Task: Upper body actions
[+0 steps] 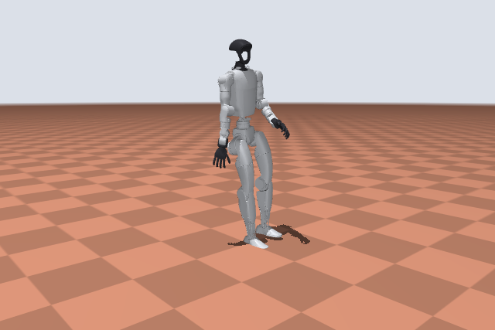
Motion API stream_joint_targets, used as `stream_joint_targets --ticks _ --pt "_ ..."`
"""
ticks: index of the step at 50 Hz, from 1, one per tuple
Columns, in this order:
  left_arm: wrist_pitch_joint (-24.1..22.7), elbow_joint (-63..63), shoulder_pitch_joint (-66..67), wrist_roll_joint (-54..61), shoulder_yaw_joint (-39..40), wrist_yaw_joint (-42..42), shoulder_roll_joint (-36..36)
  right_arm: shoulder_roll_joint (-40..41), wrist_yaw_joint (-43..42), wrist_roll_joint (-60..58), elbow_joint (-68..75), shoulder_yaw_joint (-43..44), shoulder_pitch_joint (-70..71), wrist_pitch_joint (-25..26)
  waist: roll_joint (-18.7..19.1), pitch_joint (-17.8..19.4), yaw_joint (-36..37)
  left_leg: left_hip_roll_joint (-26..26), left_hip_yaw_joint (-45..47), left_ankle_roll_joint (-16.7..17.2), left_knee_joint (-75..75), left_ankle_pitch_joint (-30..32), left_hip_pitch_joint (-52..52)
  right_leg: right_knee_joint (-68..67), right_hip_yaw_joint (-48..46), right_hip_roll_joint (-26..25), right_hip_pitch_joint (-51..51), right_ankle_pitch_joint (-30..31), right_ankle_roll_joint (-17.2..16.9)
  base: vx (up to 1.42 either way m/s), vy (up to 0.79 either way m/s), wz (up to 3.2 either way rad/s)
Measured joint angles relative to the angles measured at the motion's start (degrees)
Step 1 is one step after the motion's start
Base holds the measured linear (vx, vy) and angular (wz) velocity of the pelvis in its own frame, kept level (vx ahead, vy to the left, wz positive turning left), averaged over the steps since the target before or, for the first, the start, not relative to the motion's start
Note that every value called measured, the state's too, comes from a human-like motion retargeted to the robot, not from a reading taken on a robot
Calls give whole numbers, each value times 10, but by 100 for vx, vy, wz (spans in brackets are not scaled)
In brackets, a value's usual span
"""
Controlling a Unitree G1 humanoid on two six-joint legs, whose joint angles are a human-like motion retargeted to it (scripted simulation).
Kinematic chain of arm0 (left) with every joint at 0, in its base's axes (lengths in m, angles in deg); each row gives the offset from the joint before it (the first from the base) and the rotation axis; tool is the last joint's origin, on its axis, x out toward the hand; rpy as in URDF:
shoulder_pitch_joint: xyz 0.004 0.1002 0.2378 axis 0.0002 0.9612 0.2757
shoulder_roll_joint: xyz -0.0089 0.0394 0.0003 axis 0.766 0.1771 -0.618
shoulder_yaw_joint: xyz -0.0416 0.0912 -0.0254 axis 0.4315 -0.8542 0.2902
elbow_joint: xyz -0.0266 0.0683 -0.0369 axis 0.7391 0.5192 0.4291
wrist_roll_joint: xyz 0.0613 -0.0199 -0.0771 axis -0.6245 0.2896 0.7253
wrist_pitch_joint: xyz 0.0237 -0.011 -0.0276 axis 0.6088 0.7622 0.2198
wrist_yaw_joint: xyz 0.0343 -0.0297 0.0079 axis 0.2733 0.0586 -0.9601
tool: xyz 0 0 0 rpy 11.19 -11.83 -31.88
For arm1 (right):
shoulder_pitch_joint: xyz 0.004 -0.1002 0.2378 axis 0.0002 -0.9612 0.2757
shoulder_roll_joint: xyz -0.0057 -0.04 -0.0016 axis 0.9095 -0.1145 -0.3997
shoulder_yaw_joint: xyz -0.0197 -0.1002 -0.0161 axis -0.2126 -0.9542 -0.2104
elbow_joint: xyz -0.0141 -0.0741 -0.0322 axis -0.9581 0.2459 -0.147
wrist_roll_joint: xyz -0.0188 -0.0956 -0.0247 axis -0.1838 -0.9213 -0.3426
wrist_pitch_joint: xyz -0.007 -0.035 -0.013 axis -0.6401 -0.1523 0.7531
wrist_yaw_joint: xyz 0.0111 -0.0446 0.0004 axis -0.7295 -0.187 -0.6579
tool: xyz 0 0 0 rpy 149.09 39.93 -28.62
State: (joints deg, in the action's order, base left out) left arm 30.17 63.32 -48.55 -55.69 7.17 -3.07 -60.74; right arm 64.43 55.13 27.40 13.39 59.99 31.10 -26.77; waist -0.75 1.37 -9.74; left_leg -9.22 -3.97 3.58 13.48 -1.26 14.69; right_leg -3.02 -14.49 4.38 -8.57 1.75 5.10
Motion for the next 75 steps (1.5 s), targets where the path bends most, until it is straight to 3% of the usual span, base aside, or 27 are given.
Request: stream_joint_targets --ticks 5,10,12,15,16,20,23,25,29,32,34,42,46,50,55,57,58,60,61,65,70,75 --pt "-3 136 20 -33 14 20 -11 -3 -8 -28 -13 -1 3 7 -24 -26 -16 -2 22 14 102 -5 -23 -14 3 41 -32 7 -23 -26 11 28" --pt "25 244 31 -93 29 -14 -5 11 -4 -6 -32 4 -11 -4 -52 -49 -27 13 32 24 178 9 -72 -19 13 74 -52 17 -46 -21 12 0" --pt "48 285 33 -106 30 -18 -2 17 1 5 -32 6 -15 -8 -57 -57 -31 16 16 49 186 25 -104 -23 17 81 -60 22 -56 -25 17 -13" --pt "91 336 35 -110 33 3 3 25 9 15 -29 6 -21 -14 -56 -65 -35 14 -30 113 166 67 -157 -28 27 78 -77 35 -65 -31 22 -10" --pt "103 348 32 -109 33 19 3 26 11 14 -29 5 -22 -15 -55 -66 -39 6 -58 114 154 60 -169 -30 31 79 -83 40 -68 -35 26 8" --pt "148 380 18 -100 29 73 5 29 11 6 -27 3 -29 -17 -35 -60 -52 9 -142 70 58 15 -204 -36 34 65 -107 59 -77 -47 33 25" --pt "164 386 -4 -97 27 92 4 26 7 0 -24 2 -29 -17 -40 -45 -58 -8 -130 -23 30 -76 -216 -33 32 79 -122 61 -100 -47 30 20" --pt "173 387 -16 -101 26 93 7 25 6 2 -17 -5 -27 -13 -40 -36 -59 2 -99 -61 -4 -103 -216 -30 36 82 -137 46 -109 -66 48 -10" --pt "187 390 -20 -122 33 81 17 28 14 -3 10 -15 -29 -12 -43 -27 -43 -20 -96 -91 -35 -118 -214 -5 -20 92 -145 -7 -110 -56 33 -55" --pt "197 398 -14 -137 36 70 29 30 23 -17 20 -17 -41 -15 -38 -21 -27 -12 -66 -95 -57 -98 -207 6 -71 92 -140 -40 -118 -43 19 -72" --pt "205 403 -7 -147 39 67 36 29 26 -28 20 -16 -53 -18 -33 -18 -23 -9 -55 -97 -71 -86 -204 -5 -76 88 -138 -28 -115 -40 17 -47" --pt "216 414 5 -185 40 110 66 18 38 -20 20 -9 -86 -15 -3 -18 -58 19 -38 -79 -105 -56 -169 -131 32 22 -111 -53 -88 -39 12 -7" --pt "249 419 3 -233 34 176 78 17 58 5 20 3 -100 -1 0 -21 -41 23 -29 -69 -100 -46 -146 -166 9 6 -61 -73 -67 -37 4 -27" --pt "229 417 7 -251 30 178 87 12 68 -2 20 -1 -100 -2 6 -23 -12 31 -12 -62 -99 -40 -130 -188 -22 -13 0 -91 -31 -30 1 -52" --pt "211 395 11 -238 38 160 93 6 49 -29 20 -15 -72 -12 20 -33 11 33 -7 -56 -98 -34 -101 -211 -6 -42 51 -87 -11 -39 4 -41" --pt "205 391 13 -220 37 152 96 7 40 -31 18 -21 -61 -19 24 -31 -38 17 -63 -56 -88 -22 -87 -194 -63 -45 76 -51 -9 -28 -1 174" --pt "201 390 13 -212 39 150 98 9 35 -35 13 -26 -54 -18 23 -28 -71 5 -96 -56 -82 -14 -82 -180 -95 -41 88 -49 -26 -35 -4 80" --pt "196 391 12 -197 51 148 104 11 27 -50 -3 -43 -41 -12 -1 -39 8 3 -12 -62 -88 -13 -64 -124 6 -37 104 -69 -51 -48 -9 -219" --pt "198 393 13 -193 53 148 104 13 26 -57 -12 -44 -39 -13 -5 -42 14 -2 -10 -63 -86 -8 -55 -96 17 -44 106 -80 -40 -50 -15 -207" --pt "208 396 12 -188 67 157 108 22 38 -65 -48 -56 -23 -14 -12 -41 30 4 11 -49 -77 8 -16 -24 -44 -34 111 -103 -10 -49 -18 -47" --pt "184 396 23 -158 99 63 94 20 50 -49 -79 -62 -4 -24 -13 -19 18 4 27 -40 -84 -9 6 8 -4 -48 91 -91 -10 -48 -12 9" --pt "166 416 29 -105 133 -51 48 6 44 -26 -72 -50 -10 -38 -12 -12 -2 -1 54 -62 -84 -22 27 11 -7 -41 68 -87 -5 -39 -3 48"
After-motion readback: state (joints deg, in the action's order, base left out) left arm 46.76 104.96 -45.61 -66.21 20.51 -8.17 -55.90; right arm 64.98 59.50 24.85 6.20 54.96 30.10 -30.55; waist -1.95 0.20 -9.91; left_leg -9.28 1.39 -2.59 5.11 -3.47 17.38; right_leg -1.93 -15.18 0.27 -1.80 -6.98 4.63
